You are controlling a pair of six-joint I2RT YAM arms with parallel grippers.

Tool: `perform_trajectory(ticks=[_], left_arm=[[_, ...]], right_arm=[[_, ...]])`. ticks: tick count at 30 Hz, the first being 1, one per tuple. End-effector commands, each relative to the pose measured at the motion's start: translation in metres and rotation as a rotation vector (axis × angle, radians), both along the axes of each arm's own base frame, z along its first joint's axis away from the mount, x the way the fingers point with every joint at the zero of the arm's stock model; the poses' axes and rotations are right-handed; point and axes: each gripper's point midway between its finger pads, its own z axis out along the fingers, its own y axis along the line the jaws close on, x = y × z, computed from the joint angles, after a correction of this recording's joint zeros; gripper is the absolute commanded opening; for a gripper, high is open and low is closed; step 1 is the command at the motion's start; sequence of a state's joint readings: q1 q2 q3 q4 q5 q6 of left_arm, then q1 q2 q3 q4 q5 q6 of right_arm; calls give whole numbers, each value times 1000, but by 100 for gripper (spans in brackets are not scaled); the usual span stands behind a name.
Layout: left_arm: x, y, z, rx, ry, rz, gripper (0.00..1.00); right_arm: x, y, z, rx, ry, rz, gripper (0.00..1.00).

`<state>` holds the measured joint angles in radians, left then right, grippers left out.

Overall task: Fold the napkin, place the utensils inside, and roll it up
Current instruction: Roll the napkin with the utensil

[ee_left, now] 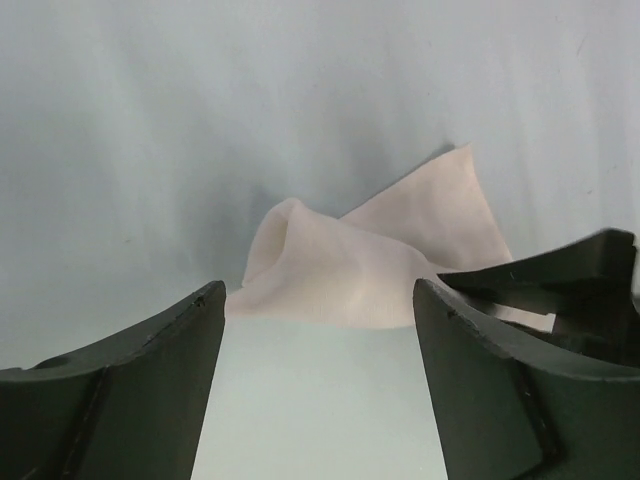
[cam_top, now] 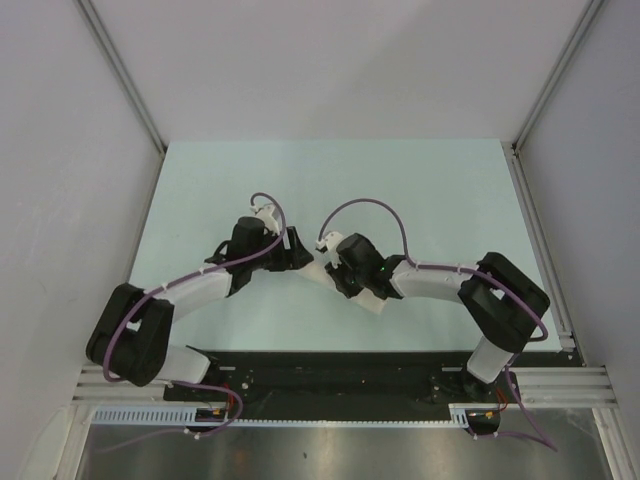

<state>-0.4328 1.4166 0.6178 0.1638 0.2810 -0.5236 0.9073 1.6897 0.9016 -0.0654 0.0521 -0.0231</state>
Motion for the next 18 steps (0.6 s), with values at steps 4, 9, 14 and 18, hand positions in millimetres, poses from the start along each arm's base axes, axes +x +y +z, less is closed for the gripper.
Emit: perform_trajectory(ticks=[4, 9, 14, 18], left_arm=[[3, 25, 17, 72, -80, 62, 80], [-10, 25, 3, 52, -52, 51, 78], [-18, 16, -1, -12, -42, 22, 73], [-21, 15, -8, -24, -22, 19, 69]], right_arm=[[-45, 10, -5, 219, 351, 93, 22], [-46, 14, -2, 311, 463, 100, 21], [-43, 12, -5, 339, 527, 78, 21], [-42, 10, -10, 352, 569, 65, 21]])
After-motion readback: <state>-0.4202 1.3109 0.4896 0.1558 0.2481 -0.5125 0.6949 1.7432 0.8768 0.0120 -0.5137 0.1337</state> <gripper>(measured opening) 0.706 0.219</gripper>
